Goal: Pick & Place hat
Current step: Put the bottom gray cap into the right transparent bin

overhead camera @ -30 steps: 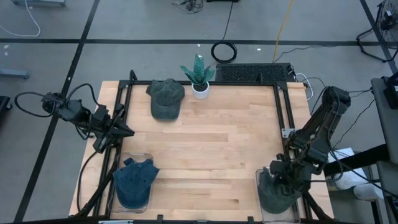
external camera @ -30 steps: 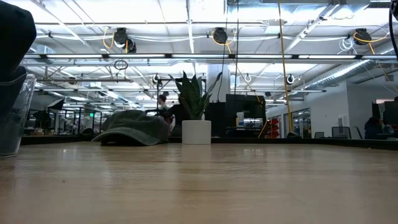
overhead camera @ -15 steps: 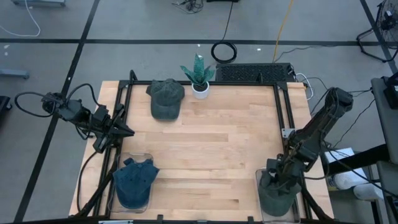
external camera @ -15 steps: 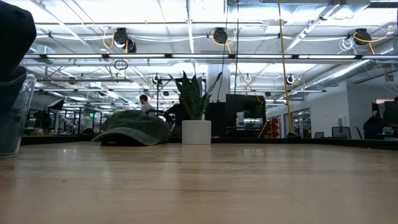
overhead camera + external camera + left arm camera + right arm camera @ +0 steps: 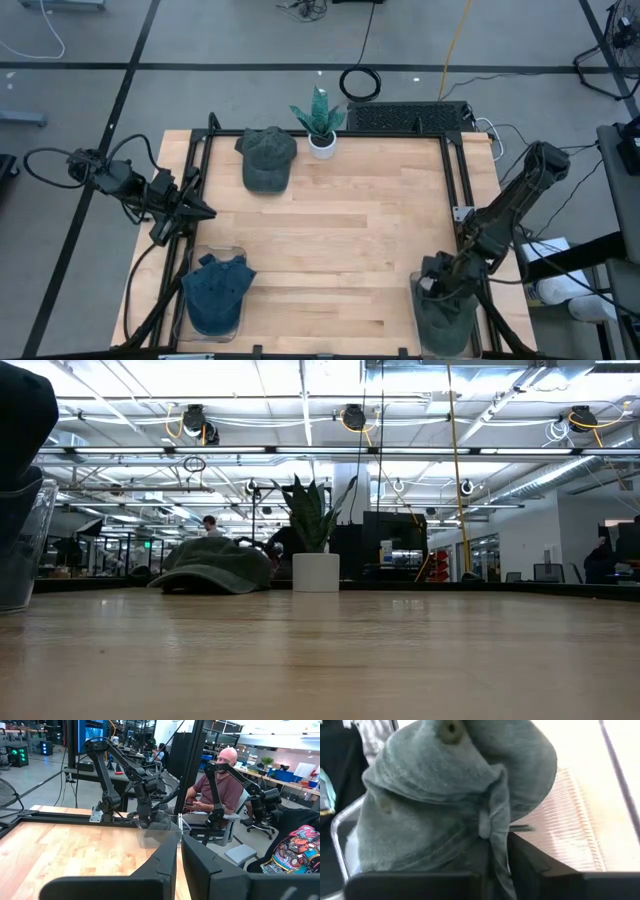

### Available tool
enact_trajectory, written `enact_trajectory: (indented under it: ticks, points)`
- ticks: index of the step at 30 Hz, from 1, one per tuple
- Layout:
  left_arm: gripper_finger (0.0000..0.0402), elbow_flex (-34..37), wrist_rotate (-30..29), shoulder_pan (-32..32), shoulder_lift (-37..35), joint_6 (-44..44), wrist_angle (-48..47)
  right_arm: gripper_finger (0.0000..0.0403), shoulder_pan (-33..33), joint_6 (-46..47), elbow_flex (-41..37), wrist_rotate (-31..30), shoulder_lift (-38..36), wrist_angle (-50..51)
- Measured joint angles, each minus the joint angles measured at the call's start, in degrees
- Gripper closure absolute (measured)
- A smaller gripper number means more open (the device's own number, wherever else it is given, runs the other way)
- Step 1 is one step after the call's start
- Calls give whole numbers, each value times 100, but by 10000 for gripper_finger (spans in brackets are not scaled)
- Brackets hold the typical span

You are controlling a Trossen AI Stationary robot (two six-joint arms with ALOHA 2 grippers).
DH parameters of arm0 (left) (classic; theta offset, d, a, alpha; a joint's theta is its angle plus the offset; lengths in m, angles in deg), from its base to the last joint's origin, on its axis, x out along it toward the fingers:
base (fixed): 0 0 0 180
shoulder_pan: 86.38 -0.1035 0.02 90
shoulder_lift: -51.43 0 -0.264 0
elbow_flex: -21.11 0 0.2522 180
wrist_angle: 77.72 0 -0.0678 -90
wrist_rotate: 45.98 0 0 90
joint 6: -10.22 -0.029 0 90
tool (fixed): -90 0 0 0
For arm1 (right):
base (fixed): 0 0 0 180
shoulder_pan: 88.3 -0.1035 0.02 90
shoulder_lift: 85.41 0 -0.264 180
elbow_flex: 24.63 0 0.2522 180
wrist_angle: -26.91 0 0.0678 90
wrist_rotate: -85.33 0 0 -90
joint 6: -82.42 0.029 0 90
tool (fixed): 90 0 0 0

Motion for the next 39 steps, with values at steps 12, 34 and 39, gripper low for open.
enact_trajectory:
  ticks: [12, 34, 39]
  points:
    - [371, 0, 0, 0, 1, 0, 1, 219, 443, -389, 0, 208, -132, -476]
    - [371, 0, -2, 0, 0, -1, 1, 195, 450, -3200, 7, -745, -2026, -1638]
    - [371, 0, -1, 0, 1, -1, 1, 210, 438, -4740, 121, -630, -1445, -2497]
